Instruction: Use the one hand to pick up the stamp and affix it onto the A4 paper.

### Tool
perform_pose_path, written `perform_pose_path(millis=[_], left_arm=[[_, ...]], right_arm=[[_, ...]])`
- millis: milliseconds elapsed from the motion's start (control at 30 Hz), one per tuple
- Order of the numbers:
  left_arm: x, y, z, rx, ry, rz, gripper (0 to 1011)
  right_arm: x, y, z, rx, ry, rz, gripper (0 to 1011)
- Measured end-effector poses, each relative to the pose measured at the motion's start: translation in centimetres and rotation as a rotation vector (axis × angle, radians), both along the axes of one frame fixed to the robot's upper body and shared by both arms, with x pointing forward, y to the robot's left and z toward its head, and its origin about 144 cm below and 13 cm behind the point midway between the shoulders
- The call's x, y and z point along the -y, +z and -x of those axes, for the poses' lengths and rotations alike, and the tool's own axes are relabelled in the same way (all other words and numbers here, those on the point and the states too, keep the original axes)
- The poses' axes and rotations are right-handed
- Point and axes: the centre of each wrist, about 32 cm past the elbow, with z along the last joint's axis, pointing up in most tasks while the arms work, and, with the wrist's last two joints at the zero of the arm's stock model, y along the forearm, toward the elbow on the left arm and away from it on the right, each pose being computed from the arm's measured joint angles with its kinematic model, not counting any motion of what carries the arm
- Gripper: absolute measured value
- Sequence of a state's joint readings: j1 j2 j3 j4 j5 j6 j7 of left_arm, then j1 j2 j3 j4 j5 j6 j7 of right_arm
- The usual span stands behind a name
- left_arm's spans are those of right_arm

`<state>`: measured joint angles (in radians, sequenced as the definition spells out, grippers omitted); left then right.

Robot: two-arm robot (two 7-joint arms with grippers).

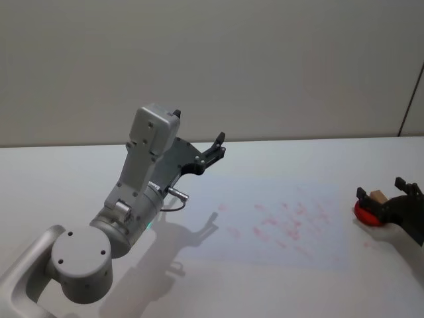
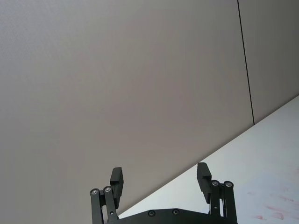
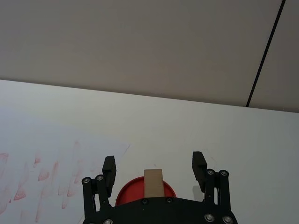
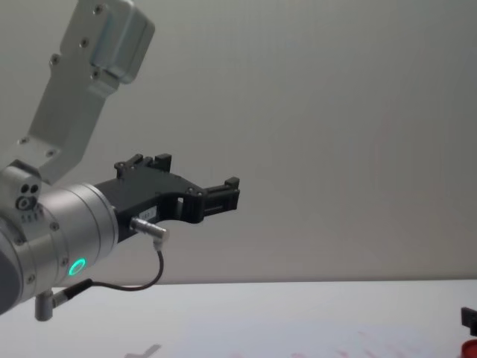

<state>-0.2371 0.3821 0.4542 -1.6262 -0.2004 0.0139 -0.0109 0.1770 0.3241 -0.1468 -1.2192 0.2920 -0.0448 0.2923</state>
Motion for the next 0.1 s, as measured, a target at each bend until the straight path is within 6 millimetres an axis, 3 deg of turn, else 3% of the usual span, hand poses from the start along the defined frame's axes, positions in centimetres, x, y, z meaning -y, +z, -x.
perform_pose_path(millis=[100], left_arm=[[0.0, 0.0, 0.0, 0.0, 0.0, 0.0, 1001]], right_arm=[[0.05, 0.09, -0.04, 0.003, 0.0, -0.002, 1001]])
